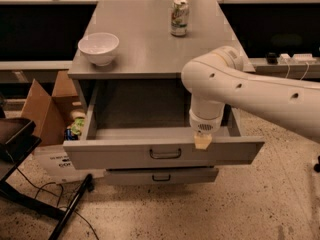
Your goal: Open top drawer
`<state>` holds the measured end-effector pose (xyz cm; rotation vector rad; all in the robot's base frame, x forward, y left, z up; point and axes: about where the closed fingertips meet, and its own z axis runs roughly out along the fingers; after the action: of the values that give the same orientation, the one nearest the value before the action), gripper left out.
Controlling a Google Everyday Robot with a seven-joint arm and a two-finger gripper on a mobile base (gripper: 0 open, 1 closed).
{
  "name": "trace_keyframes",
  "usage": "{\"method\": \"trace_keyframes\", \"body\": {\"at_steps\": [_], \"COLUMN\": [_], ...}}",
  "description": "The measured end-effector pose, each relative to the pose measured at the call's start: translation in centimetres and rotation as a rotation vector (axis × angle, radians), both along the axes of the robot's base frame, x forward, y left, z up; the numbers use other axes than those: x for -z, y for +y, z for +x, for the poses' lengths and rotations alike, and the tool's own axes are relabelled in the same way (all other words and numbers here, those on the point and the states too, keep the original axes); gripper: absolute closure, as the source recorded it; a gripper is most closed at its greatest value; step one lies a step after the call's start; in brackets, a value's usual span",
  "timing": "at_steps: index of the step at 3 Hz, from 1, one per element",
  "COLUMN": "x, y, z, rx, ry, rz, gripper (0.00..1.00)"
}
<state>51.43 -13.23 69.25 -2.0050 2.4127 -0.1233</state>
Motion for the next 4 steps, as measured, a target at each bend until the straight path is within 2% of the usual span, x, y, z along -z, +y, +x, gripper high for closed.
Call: {"method": "trace_keyframes", "body": {"at_steps": [1,4], "x": [-0.3,0.0], "y": [-0.4,-1.0], "z": [-1.8,-3.0], "rx": [0.017,0.032], "ry": [0.019,0.037], "rz": [-0.008,-0.02], "gripper": [1.0,1.0]}}
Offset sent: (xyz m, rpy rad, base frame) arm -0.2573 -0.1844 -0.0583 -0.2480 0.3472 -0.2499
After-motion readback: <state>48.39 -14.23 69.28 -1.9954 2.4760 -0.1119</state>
